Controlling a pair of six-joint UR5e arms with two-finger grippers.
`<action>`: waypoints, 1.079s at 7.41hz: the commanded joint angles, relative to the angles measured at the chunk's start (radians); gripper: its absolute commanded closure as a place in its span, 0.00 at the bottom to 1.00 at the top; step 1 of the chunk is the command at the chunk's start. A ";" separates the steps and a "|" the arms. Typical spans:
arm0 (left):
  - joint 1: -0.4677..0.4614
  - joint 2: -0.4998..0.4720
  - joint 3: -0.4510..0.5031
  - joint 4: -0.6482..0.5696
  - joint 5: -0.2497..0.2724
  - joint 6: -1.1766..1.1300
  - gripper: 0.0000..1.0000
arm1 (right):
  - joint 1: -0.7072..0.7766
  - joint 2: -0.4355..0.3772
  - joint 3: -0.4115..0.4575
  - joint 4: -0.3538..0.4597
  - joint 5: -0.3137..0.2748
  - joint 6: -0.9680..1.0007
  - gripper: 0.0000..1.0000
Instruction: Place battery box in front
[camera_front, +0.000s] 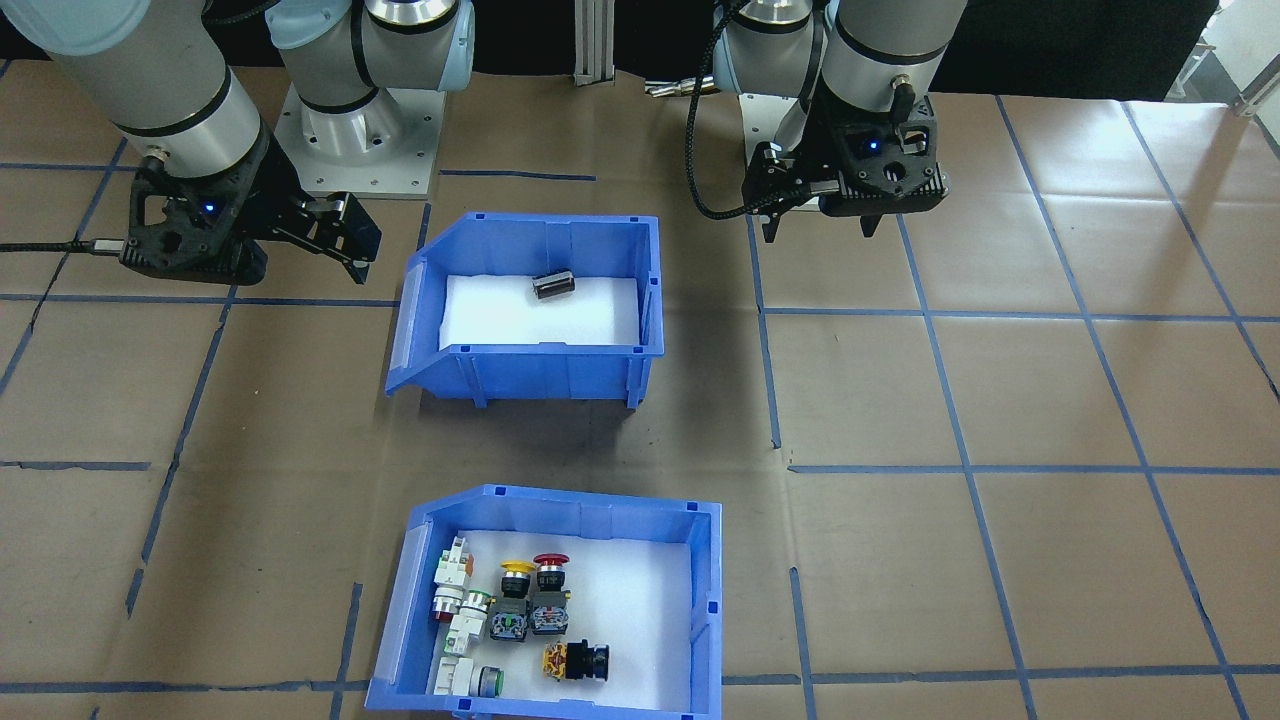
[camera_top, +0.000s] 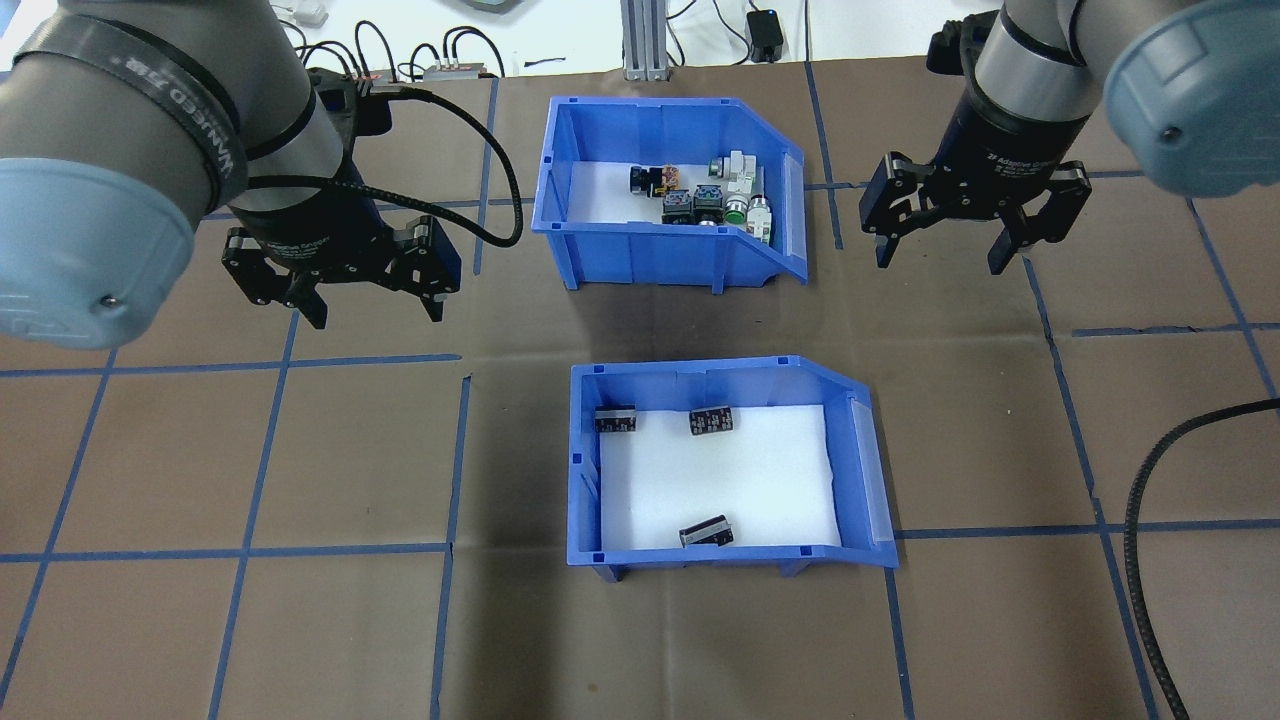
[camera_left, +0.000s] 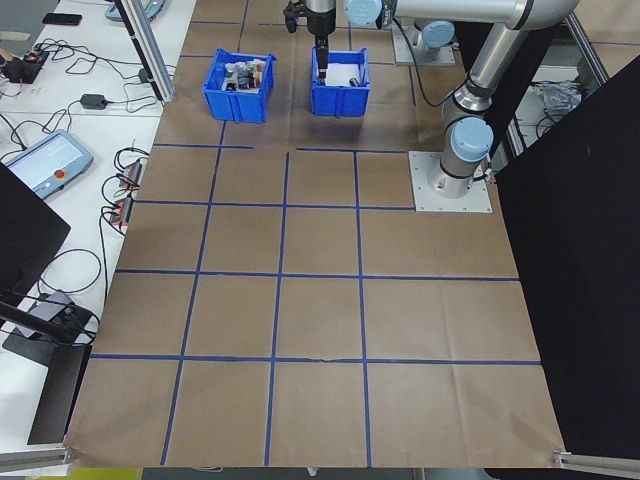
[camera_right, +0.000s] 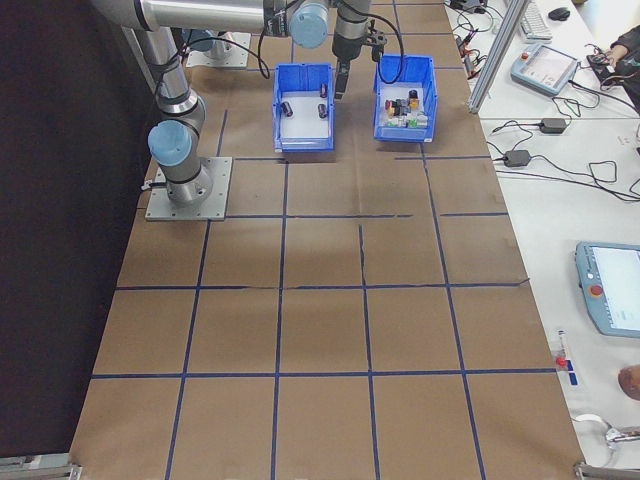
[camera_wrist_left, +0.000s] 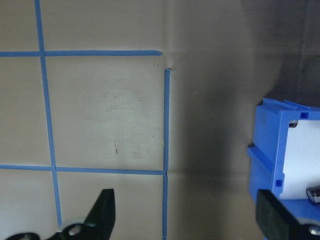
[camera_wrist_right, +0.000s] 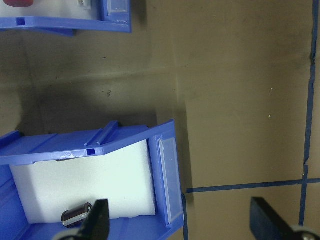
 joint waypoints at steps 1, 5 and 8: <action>-0.002 0.009 -0.003 -0.011 0.003 -0.202 0.00 | 0.000 0.001 -0.004 -0.005 -0.004 -0.010 0.00; -0.031 0.060 -0.078 -0.022 -0.020 -0.727 0.00 | -0.006 0.042 -0.034 -0.017 0.004 -0.225 0.00; -0.141 0.124 -0.207 -0.010 -0.083 -1.178 0.00 | 0.004 0.155 -0.163 -0.045 0.010 -0.558 0.00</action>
